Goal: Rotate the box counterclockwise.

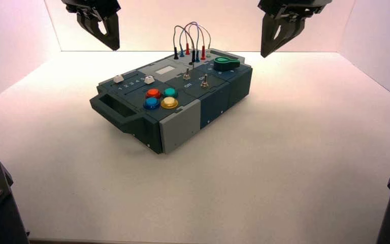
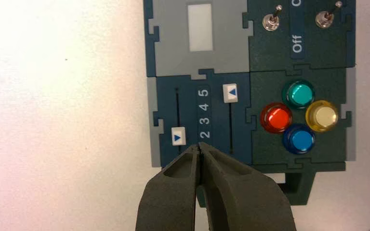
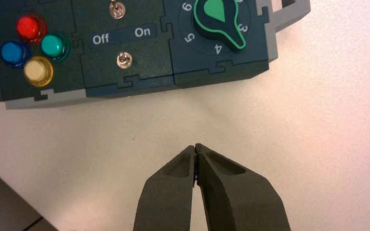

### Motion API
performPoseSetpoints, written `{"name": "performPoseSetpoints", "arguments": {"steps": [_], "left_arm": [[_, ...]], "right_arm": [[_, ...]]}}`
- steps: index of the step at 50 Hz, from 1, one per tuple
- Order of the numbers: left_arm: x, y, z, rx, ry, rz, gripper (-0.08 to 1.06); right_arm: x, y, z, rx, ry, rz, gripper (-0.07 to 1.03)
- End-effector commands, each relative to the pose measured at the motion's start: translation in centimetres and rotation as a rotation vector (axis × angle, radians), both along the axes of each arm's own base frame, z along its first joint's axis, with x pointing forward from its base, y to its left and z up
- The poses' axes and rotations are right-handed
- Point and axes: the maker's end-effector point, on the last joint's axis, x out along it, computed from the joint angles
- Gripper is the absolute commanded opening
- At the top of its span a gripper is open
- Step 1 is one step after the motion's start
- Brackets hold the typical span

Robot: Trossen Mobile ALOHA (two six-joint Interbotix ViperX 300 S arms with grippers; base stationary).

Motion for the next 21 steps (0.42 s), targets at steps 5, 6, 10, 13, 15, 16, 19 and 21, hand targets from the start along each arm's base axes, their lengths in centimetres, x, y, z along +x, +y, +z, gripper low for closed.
{"name": "performPoseSetpoints", "arguments": {"steps": [5, 6, 10, 13, 15, 16, 19, 21], "left_arm": [[0.6, -0.13, 0.5, -0.01, -0.051, 0.0, -0.03], [0.6, -0.13, 0.45, -0.01, -0.05, 0.0, -0.03], [0.59, -0.13, 0.2, -0.007, -0.043, 0.0, -0.03], [0.6, -0.13, 0.3, -0.008, -0.046, 0.0, -0.03], [0.6, -0.13, 0.3, -0.008, -0.046, 0.0, -0.03], [0.6, -0.13, 0.35, -0.009, -0.047, 0.0, -0.03], [0.56, -0.11, 0.5, -0.01, -0.051, 0.0, -0.03], [0.55, -0.15, 0.7, -0.011, -0.058, -0.002, -0.03]], "right_arm": [[0.53, 0.13, 1.73, 0.018, -0.077, 0.005, -0.02], [0.58, 0.14, 1.75, 0.019, -0.08, 0.004, -0.02], [0.71, 0.15, 1.67, 0.02, -0.086, 0.003, -0.02], [0.65, 0.12, 1.48, 0.018, -0.082, 0.003, -0.02], [0.56, 0.09, 1.42, 0.017, -0.08, 0.002, -0.02], [0.56, 0.09, 1.42, 0.017, -0.08, 0.002, -0.02], [0.55, 0.08, 1.43, 0.017, -0.082, 0.003, -0.02], [0.64, 0.04, 1.49, 0.018, -0.085, 0.0, -0.02]]}}
